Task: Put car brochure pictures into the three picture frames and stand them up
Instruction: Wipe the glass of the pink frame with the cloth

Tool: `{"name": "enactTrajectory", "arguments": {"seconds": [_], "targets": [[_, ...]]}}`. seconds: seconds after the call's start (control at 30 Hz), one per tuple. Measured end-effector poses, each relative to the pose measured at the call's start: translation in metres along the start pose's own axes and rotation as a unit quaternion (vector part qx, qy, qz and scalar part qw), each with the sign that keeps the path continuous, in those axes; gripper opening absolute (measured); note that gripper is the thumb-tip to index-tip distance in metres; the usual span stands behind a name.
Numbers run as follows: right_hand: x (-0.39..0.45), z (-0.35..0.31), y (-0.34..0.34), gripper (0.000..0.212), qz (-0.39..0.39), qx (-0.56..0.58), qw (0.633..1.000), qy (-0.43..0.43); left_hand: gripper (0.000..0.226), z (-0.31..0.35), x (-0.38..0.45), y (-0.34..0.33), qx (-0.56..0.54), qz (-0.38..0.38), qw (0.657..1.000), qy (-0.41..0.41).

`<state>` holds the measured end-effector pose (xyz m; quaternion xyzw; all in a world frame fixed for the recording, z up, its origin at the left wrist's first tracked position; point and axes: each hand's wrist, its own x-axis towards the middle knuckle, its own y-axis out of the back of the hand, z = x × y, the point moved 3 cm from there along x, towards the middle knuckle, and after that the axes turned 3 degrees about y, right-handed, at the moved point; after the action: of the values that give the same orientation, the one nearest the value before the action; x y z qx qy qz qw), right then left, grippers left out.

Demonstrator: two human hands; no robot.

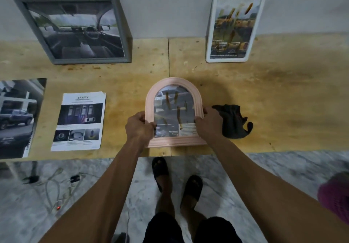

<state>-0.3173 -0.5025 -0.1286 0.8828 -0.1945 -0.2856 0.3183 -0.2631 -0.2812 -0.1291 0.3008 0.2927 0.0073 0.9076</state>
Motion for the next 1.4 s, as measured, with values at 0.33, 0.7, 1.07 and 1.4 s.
{"name": "enactTrajectory", "arguments": {"seconds": [0.33, 0.7, 1.07, 1.4], "targets": [[0.013, 0.007, -0.01, 0.017, -0.008, -0.006, 1.0, 0.02, 0.044, -0.002, 0.006, -0.01, 0.009, 0.0, 1.0, -0.022], [-0.004, 0.003, 0.02, 0.04, 0.081, -0.173, 0.98, 0.063, 0.049, 0.0, 0.004, -0.008, 0.036, 0.001, 0.998, -0.044], [-0.006, 0.063, 0.027, 0.047, 0.046, -0.319, 0.945, 0.052, 0.048, -0.004, 0.003, -0.013, 0.053, 0.016, 0.996, -0.071], [0.023, 0.036, 0.043, 0.03, 0.136, -0.047, 0.985, 0.094, 0.038, -0.011, 0.008, -0.01, 0.129, 0.05, 0.98, -0.146]]}}
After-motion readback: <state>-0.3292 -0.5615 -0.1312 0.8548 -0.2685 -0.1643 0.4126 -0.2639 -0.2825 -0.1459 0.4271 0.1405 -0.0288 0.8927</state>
